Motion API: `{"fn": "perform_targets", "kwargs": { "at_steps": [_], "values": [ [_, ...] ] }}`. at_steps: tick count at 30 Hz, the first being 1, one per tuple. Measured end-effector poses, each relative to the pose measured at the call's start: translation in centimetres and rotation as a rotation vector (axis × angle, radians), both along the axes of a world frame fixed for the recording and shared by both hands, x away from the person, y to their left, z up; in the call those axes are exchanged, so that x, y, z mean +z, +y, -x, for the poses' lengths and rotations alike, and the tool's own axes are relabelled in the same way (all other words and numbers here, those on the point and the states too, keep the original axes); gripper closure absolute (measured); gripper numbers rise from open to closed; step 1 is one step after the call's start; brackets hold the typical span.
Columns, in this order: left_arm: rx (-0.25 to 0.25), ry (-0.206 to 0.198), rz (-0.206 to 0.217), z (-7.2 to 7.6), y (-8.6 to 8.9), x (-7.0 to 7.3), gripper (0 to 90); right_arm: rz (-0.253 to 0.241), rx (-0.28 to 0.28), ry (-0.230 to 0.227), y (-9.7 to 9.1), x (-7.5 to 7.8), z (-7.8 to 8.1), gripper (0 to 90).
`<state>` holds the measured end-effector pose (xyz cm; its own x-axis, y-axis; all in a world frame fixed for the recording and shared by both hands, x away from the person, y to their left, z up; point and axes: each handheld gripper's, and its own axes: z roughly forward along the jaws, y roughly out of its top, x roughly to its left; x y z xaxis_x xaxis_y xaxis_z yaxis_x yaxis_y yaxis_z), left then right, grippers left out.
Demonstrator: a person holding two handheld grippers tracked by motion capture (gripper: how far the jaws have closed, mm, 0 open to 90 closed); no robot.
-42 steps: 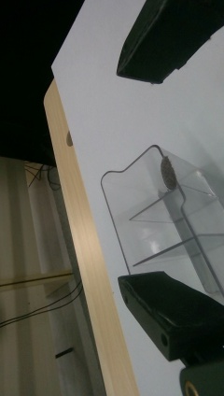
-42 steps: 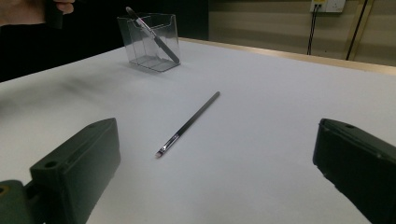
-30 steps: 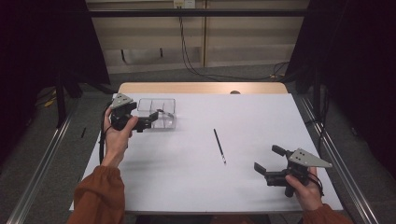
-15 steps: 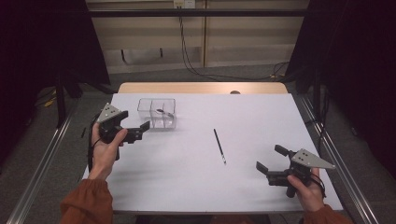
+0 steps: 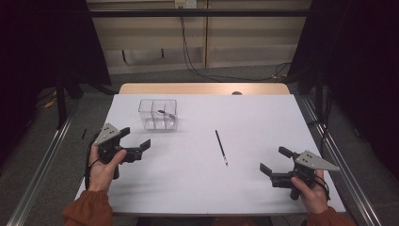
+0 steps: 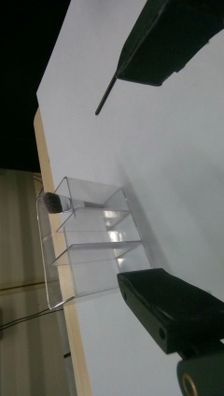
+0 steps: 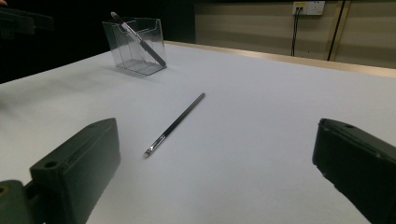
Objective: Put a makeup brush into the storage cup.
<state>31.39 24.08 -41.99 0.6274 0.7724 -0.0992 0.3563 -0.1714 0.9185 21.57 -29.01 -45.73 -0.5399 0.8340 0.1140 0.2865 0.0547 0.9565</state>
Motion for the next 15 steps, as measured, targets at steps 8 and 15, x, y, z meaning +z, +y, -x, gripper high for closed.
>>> {"fn": "perform_targets", "kwargs": {
  "at_steps": [8,15],
  "values": [
    [0.008,-0.034,0.042,1.6,0.4,-0.6,4.3,0.002,-0.001,0.001,0.0,0.0,0.0,0.4],
    [-0.014,-0.058,0.043,3.0,0.6,-1.1,4.4,0.004,0.003,0.000,0.0,0.0,0.1,0.3]
  ]
}}
